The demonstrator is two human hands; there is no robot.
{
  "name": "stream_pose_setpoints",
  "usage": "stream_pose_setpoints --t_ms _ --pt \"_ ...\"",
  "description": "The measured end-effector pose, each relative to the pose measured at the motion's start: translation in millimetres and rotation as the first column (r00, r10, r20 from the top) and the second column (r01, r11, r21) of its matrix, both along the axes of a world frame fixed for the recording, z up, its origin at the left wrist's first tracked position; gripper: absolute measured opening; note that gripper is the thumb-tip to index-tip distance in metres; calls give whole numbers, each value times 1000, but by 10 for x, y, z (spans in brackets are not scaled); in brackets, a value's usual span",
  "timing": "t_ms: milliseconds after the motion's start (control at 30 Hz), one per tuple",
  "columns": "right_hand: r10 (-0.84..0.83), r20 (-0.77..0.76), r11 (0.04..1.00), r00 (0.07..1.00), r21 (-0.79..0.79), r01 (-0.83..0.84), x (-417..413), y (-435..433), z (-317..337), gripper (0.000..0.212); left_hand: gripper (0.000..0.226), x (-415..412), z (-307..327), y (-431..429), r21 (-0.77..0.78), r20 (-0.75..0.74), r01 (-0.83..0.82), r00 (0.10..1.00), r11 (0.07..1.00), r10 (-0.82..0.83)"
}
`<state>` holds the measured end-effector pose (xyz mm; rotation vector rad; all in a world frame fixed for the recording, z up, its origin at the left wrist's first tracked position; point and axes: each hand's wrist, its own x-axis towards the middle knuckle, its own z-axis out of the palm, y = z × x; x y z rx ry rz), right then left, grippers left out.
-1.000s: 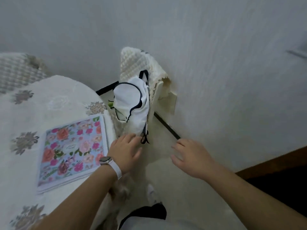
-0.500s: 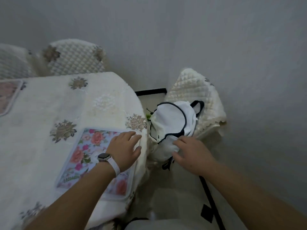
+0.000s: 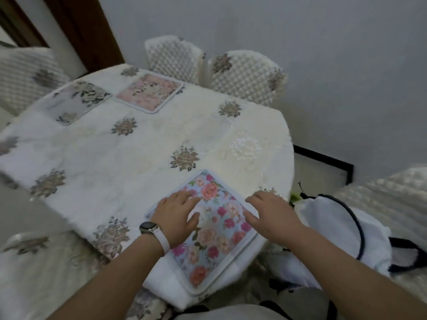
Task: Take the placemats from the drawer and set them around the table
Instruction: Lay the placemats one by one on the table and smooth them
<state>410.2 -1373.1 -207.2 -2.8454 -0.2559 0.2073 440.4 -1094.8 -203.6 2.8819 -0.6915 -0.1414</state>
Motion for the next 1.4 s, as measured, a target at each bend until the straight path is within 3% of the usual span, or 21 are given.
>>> stream_pose_setpoints --t_ms 167,300,400,567,700,867,967,1033,1133,1233,1400 --pt "137 -73 990 988 -11 -139 548 -201 -284 53 42 -104 -77 -44 9 -46 -222 974 975 222" --pt "213 -142 976 967 -10 -217 866 -252 -522 55 40 -242 -278 19 25 -147 -424 894 905 423" --pt "235 -228 971 945 16 -238 1025 -197 -641 57 38 -389 -412 101 3 -234 -614 767 789 598" --pt "208 -367 978 907 49 -204 1109 -13 -768 56 39 -604 -614 165 -19 -423 -852 481 523 768" --pt "134 -416 990 900 90 -105 1147 95 -848 52 44 -680 -763 153 -37 -534 -947 289 320 794" --pt "45 -454 986 890 162 33 1165 216 -855 47 41 -642 -828 69 -159 -571 -980 191 120 799" --pt "10 -470 980 883 178 84 1159 243 -864 50 48 -601 -873 48 -113 -547 -987 161 118 822" --pt "3 -466 976 885 193 99 1163 247 -870 47 32 -590 -891 60 -94 -537 -989 149 117 830" --pt "2 -476 954 879 264 141 1170 249 -867 30 16 -604 -905 89 -108 -561 -993 108 56 821" --pt "3 -516 942 856 289 171 1124 246 -865 14 20 -643 -912 65 -134 -624 -991 77 -9 778" --pt "26 -523 914 852 357 191 1052 257 -846 15 23 -686 -906 35 -182 -690 -978 52 -103 722"
